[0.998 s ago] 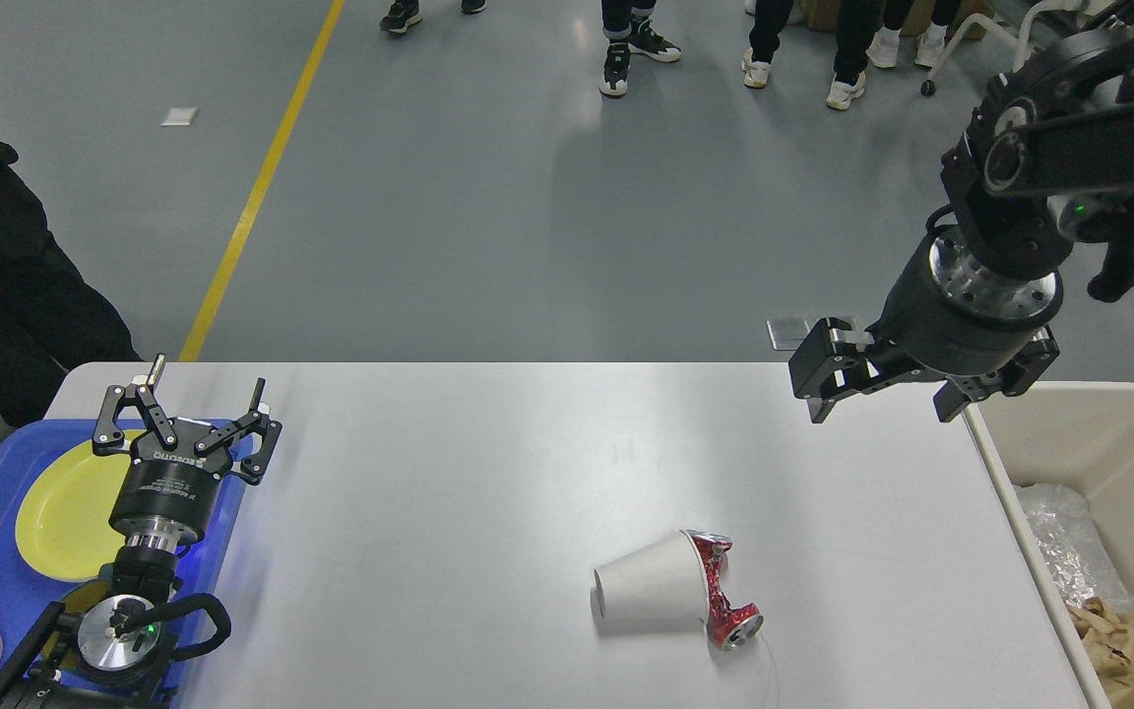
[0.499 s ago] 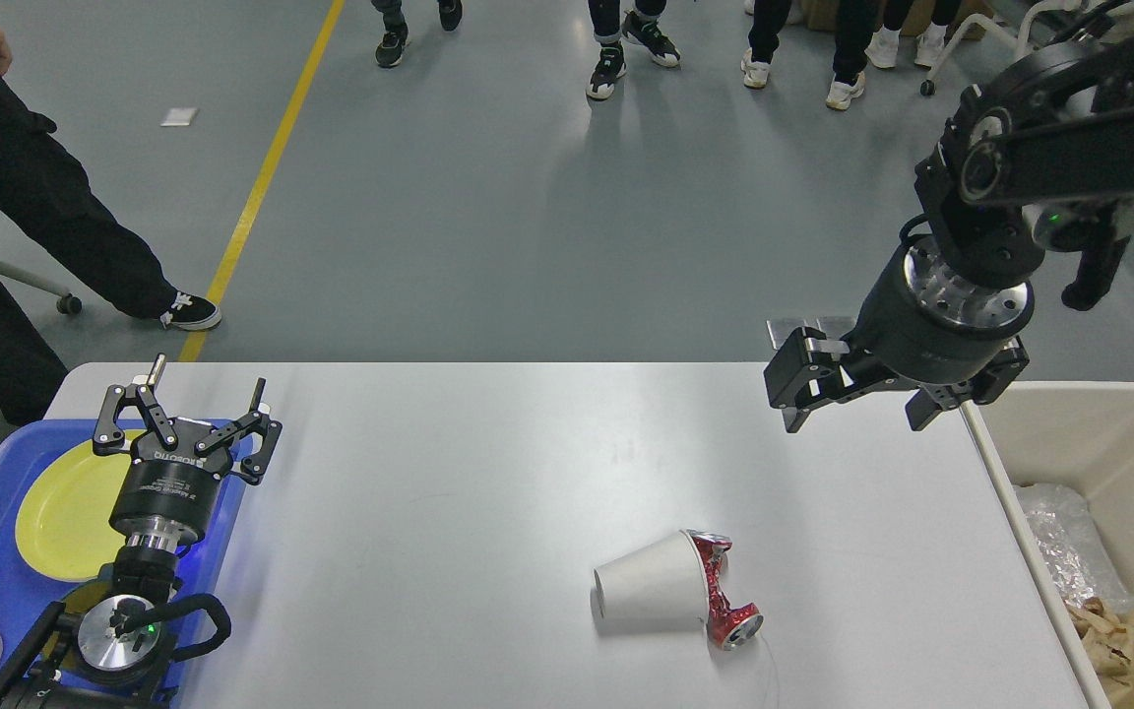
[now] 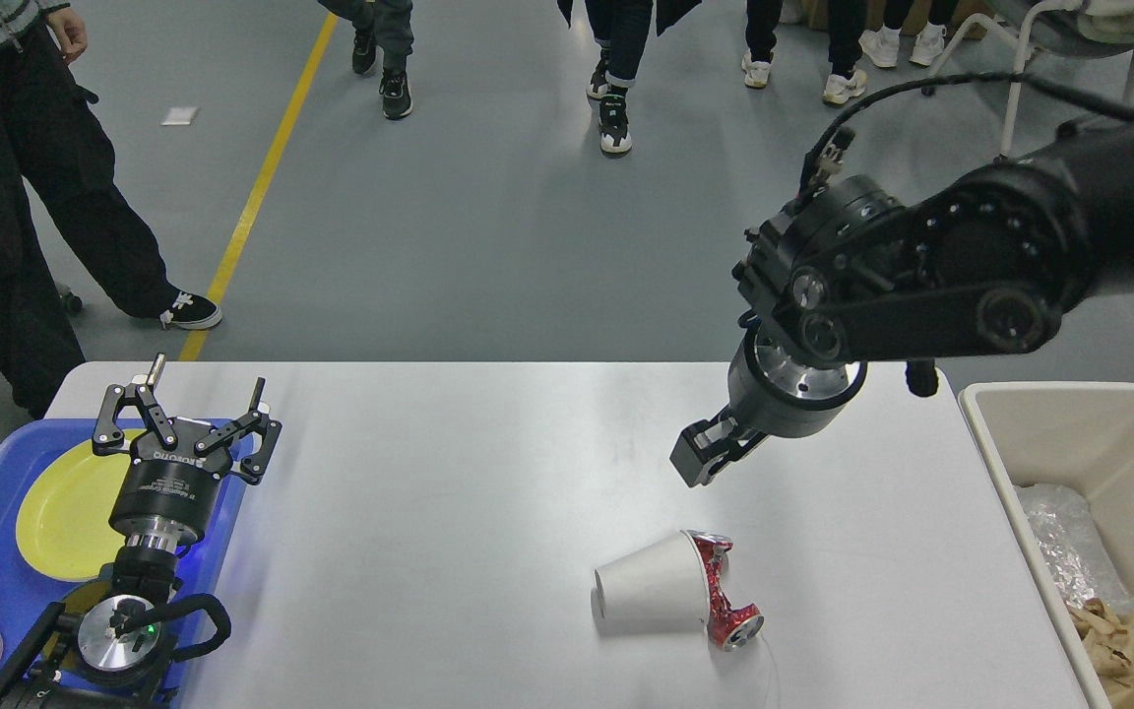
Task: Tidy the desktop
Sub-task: 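Raise the right gripper and move it toward the white paper cup, then lower the right gripper and grasp the white paper cup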
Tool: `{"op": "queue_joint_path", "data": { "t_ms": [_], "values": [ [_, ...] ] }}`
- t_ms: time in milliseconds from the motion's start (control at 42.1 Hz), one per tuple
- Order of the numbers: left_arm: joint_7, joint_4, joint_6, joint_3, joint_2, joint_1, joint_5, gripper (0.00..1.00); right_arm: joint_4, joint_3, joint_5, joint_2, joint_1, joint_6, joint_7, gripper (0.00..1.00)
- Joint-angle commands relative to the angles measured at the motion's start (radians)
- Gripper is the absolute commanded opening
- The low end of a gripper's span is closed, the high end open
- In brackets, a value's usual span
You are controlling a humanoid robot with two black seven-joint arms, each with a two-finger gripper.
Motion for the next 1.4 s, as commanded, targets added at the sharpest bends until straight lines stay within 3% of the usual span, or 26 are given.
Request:
{"op": "queue_joint_path", "data": {
  "t_ms": [0, 475, 594, 736, 927, 1378],
  "values": [
    [0.000, 0.000, 0.000, 0.000, 0.000, 0.000, 0.000, 0.96, -0.010, 0.038, -0.215, 0.023, -0.088, -0.005, 0.003, 0.88],
    [0.000, 0.000, 0.000, 0.000, 0.000, 0.000, 0.000, 0.96, -0.006, 0.105, -0.726, 0.174, -0.320, -0.014, 0.017, 0.87],
    [0.000, 0.000, 0.000, 0.000, 0.000, 0.000, 0.000, 0.96, -0.029, 0.088, -0.809, 0.225, -0.405, -0.085, 0.012, 0.87],
    [0.001, 0.000, 0.000, 0.000, 0.000, 0.000, 0.000, 0.96, -0.070, 0.085, -0.850, 0.244, -0.464, -0.111, -0.001, 0.88],
    [0.000, 0.000, 0.000, 0.000, 0.000, 0.000, 0.000, 0.96, -0.231, 0.031, -0.939, 0.306, -0.572, -0.122, -0.003, 0.88],
    [0.000, 0.000, 0.000, 0.000, 0.000, 0.000, 0.000, 0.96, -0.314, 0.005, -0.988, 0.316, -0.665, -0.206, -0.001, 0.88]
  ]
}}
